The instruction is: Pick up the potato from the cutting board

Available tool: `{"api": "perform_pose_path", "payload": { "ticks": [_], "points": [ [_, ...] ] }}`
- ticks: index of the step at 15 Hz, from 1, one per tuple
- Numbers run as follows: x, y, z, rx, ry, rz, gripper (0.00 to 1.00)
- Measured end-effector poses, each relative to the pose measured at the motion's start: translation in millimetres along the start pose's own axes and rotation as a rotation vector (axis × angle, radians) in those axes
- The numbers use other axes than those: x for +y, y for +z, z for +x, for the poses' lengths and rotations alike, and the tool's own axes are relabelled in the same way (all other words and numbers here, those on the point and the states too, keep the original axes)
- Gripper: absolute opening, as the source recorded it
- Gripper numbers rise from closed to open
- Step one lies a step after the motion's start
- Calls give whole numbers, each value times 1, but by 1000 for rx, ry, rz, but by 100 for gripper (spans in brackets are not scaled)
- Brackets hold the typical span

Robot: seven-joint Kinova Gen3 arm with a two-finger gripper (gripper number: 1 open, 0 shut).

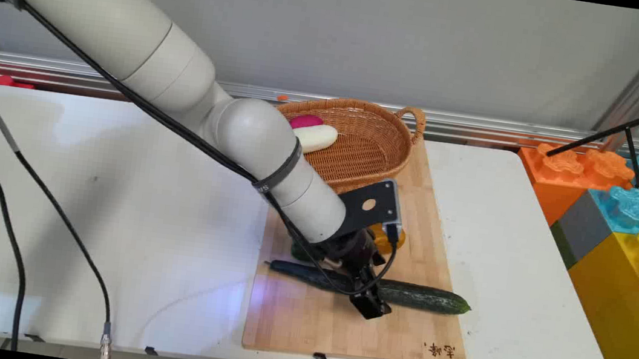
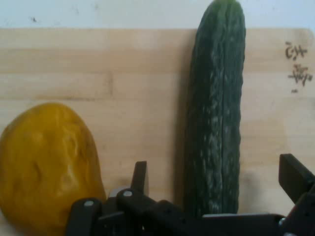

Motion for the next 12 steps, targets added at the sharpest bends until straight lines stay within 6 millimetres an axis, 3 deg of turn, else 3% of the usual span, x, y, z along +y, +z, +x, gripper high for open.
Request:
{"api": "perform_pose_path", "payload": {
  "ticks": [6,12],
  "points": [
    [-4,-1,-5,-2,22,2,100],
    [-23,-23,23,46,18,21,100]
  ]
}}
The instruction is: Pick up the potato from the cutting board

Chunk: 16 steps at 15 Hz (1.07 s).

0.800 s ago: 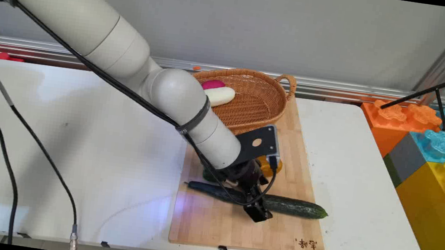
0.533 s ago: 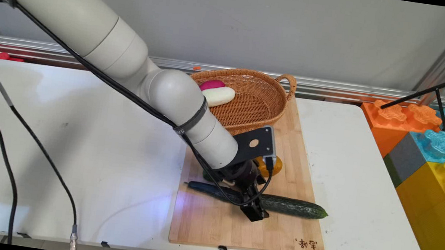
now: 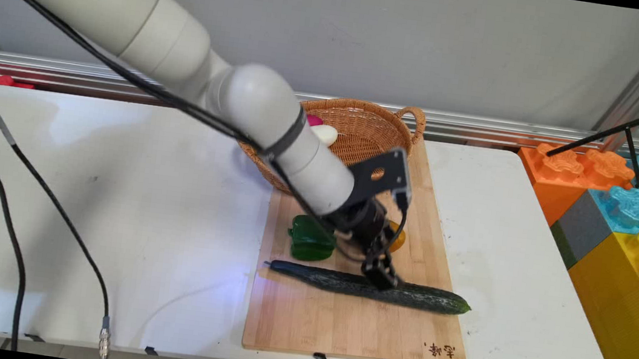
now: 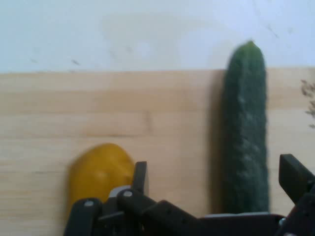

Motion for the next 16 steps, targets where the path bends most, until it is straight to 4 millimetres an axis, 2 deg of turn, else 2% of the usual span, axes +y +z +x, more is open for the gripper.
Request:
{"api": "perform_pose_path", "payload": {
  "ticks": [4,7,16],
  "points": [
    [-23,-13,8,6,-12,54,100],
    [-46,-17,7,-19,-43,95,100],
    [-75,9,-4,-59,-186,3,100]
  ]
}}
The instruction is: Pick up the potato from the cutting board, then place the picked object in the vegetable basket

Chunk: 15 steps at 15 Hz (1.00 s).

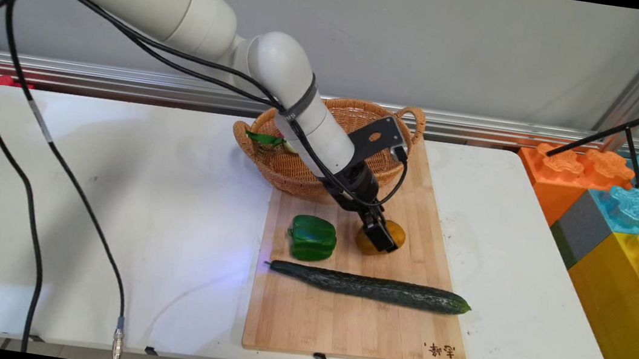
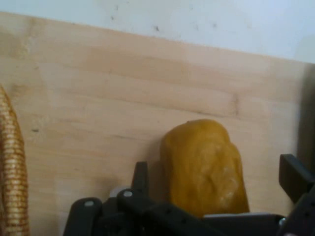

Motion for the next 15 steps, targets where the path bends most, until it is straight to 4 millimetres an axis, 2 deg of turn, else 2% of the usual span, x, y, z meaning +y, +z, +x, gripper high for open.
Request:
{"api": "perform_pose_path", "payload": {
  "ticks": [5,6,11,15],
  "points": [
    [-9,11,-5,-10,-13,-20,100],
    [-10,12,-4,-10,-10,-23,0],
    [-11,7,-1,5,-12,-44,0],
    [-13,-21,17,70,-39,-71,0]
  ]
}}
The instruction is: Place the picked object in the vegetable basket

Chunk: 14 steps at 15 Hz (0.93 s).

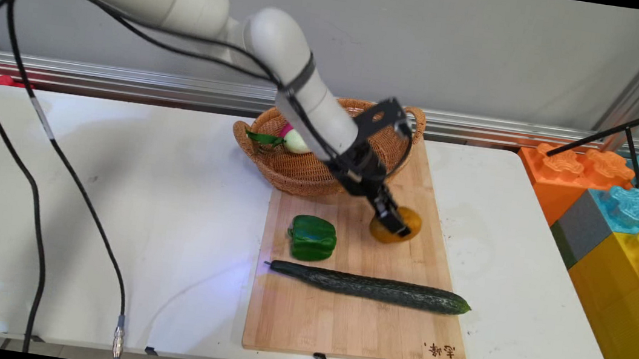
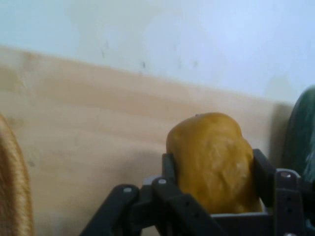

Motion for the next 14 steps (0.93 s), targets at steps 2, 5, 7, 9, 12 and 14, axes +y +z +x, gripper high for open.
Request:
{"api": "perform_pose_path", "payload": {
  "ticks": [2,5,7,9,12,14],
  "points": [
    [-3,-20,16,44,-15,11,0],
    [-20,-53,42,110,-35,76,0],
    [-36,-73,53,141,-51,147,0],
    [-56,-90,57,150,-76,230,0],
    [-85,-101,53,135,-119,334,0],
    [-102,-97,47,117,-145,380,0]
  ]
}}
